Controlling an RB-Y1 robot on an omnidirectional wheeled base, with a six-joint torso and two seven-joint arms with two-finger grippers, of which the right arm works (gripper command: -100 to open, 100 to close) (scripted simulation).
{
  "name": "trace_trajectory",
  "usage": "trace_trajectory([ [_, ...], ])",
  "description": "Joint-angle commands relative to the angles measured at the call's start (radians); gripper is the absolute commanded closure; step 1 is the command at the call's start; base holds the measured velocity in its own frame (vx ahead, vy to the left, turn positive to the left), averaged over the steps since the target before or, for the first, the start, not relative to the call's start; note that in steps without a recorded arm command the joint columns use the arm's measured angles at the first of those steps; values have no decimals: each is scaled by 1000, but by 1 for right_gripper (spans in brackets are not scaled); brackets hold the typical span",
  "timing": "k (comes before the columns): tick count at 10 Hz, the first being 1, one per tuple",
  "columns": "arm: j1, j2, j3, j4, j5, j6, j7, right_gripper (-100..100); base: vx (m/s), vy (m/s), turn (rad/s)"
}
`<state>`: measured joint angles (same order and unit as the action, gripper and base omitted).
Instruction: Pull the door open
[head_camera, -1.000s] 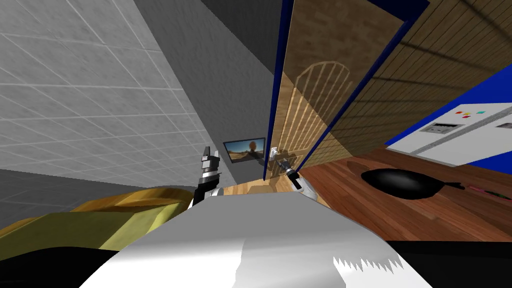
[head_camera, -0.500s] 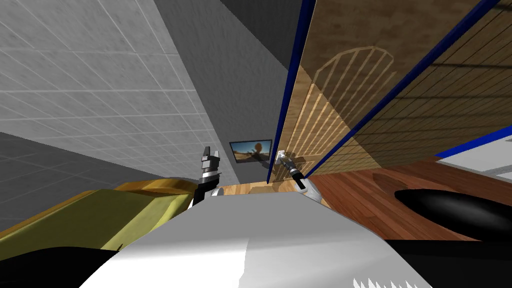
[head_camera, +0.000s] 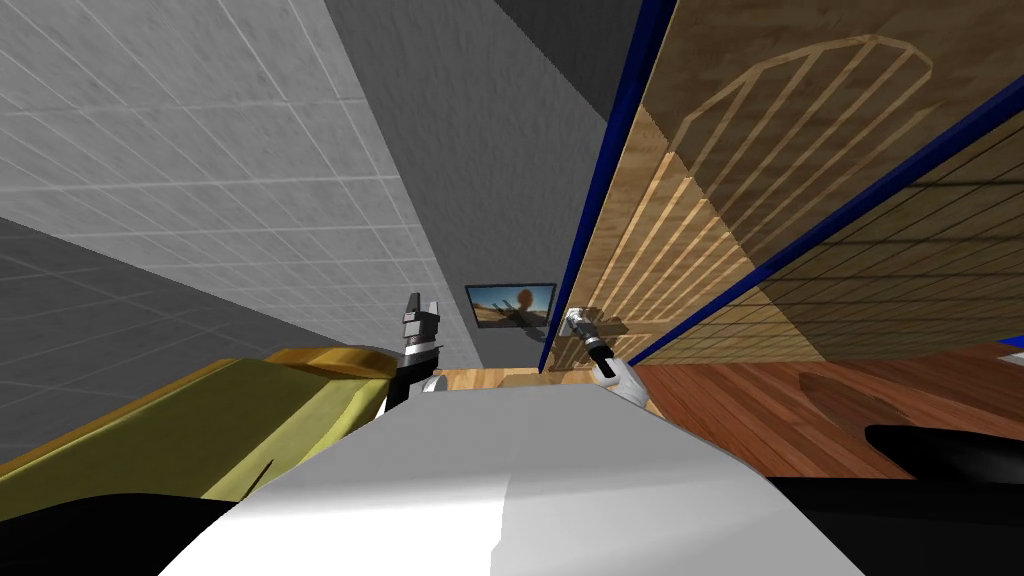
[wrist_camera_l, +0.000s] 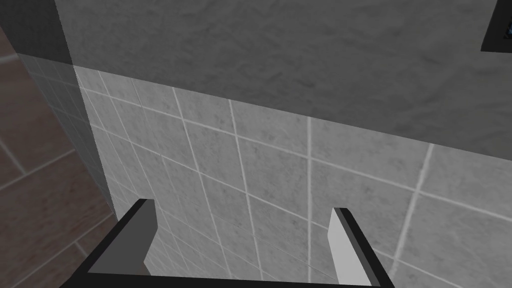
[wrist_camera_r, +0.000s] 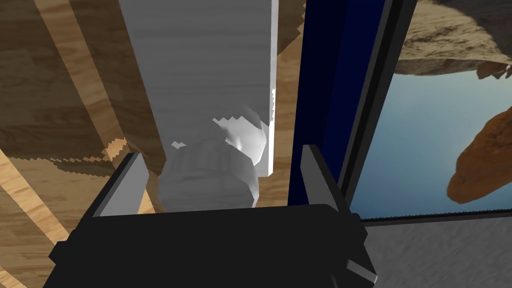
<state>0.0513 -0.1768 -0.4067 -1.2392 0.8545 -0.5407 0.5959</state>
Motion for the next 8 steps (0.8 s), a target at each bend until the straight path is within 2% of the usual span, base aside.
trace_trajectory([
  [1,1,0,2,-1,1,0,-2,100,-6,0,-46],
  [6,1,0,2,-1,1,0,-2,100,-6,-2,-1],
  [8,8,-2,10,-9,-37,6,-53,100,-28,-32,59],
])
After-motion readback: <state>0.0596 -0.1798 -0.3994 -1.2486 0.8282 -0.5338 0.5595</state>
